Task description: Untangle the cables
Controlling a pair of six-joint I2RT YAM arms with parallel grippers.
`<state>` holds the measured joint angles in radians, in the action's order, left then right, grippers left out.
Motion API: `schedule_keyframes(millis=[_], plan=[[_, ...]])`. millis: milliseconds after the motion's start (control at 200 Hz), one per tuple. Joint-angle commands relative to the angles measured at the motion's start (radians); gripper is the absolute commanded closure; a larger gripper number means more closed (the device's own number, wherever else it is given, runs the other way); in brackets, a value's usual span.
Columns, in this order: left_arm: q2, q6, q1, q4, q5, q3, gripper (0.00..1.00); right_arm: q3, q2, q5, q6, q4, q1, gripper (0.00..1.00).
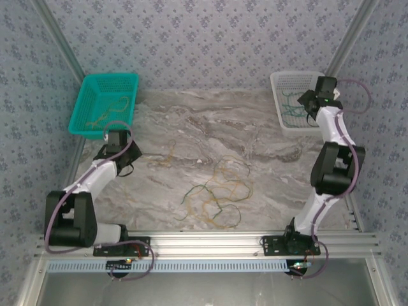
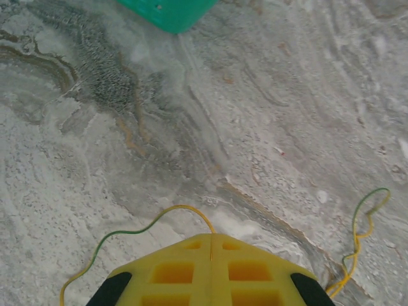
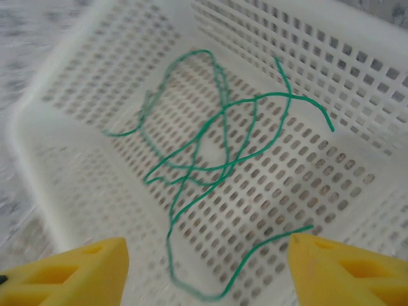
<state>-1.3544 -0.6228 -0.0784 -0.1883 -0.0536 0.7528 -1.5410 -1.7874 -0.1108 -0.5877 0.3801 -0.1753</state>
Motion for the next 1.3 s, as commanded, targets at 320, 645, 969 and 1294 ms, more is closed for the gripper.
schedule_keyframes(millis=[320, 645, 969, 1294], plan=[[-0.266, 0.067, -0.063, -0.183, -0.043, 0.218, 0.85, 0.480, 0.538, -0.120, 0.180, -0.192, 0.274, 0.30], [-0.432, 0.050, -0.300, -0.175, -0.011, 0.327, 0.84, 0.606, 0.685, -0.124, 0.192, -0.207, 0.306, 0.31], [-0.442, 0.071, -0.410, -0.238, -0.065, 0.454, 0.49, 0.669, 0.690, -0.026, 0.222, -0.155, 0.321, 0.31], [-0.564, 0.110, -0.582, -0.389, -0.099, 0.718, 0.22, 0.689, 0.691, 0.000, 0.263, -0.163, 0.354, 0.31]])
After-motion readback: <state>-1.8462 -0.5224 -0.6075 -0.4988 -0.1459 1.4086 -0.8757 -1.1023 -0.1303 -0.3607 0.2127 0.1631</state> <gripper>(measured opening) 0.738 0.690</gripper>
